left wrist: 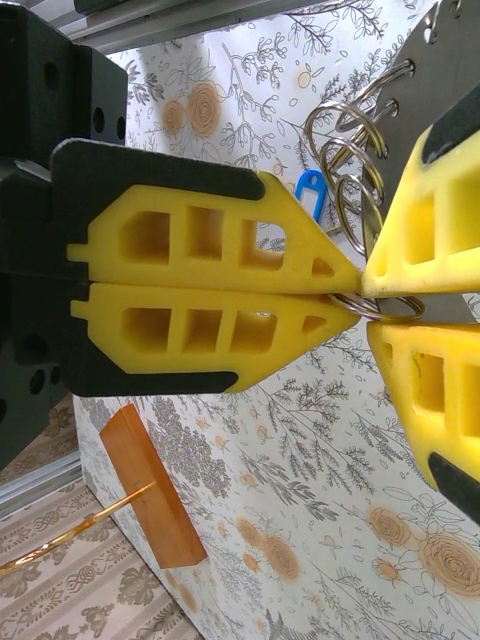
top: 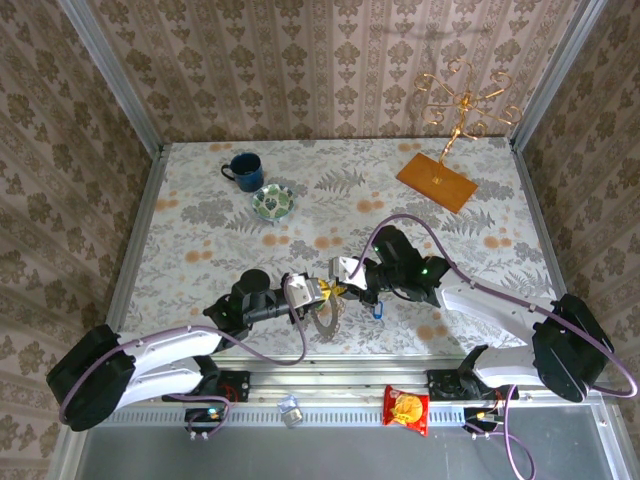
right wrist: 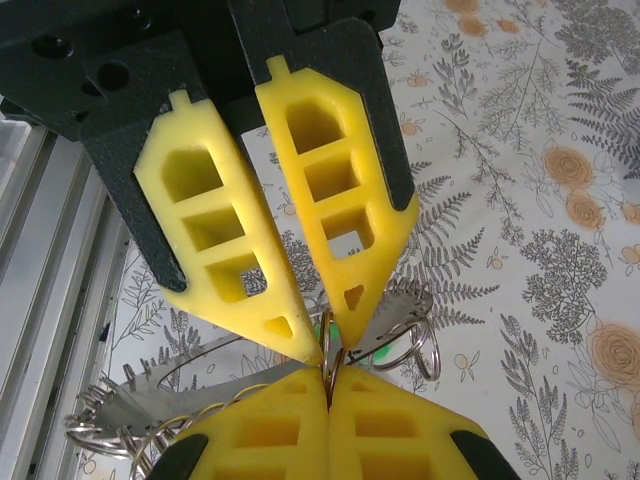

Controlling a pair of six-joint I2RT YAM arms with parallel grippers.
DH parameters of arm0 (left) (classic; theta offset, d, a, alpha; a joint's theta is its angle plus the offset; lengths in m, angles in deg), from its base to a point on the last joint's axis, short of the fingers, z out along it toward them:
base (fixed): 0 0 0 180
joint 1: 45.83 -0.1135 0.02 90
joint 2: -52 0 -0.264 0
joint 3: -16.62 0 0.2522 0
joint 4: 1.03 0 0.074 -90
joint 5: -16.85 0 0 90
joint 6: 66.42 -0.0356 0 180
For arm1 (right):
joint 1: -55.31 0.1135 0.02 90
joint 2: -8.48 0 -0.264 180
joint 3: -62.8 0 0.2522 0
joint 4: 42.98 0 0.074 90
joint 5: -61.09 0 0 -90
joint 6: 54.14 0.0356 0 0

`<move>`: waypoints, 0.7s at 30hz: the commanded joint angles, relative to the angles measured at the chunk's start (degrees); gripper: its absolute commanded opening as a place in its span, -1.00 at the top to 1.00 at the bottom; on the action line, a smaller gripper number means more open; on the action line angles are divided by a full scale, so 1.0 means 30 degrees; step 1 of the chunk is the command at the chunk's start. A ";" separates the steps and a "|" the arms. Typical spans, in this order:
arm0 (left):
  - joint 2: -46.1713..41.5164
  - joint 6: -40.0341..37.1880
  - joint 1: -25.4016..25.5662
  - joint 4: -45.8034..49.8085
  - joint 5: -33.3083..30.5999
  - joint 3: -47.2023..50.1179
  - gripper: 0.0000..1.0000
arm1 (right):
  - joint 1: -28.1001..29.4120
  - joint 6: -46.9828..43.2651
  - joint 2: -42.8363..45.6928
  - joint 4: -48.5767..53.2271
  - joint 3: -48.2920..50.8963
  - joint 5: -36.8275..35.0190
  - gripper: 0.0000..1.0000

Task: Put the keys on the keyring

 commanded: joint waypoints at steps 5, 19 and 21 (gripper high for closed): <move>0.0133 -0.0434 0.0114 0.0805 0.0926 -0.0749 1.00 | 0.0641 -0.0296 -0.0269 -0.0357 -0.1289 0.1060 1.00; -0.0834 -0.0145 0.0063 0.0037 0.0398 0.0042 1.00 | -0.0605 0.2133 0.2811 -0.0940 0.2085 -0.0324 0.56; -0.0805 -0.0128 0.0065 -0.0050 0.0508 0.0020 1.00 | -0.0488 0.2075 0.2510 -0.1044 0.2076 -0.0120 0.63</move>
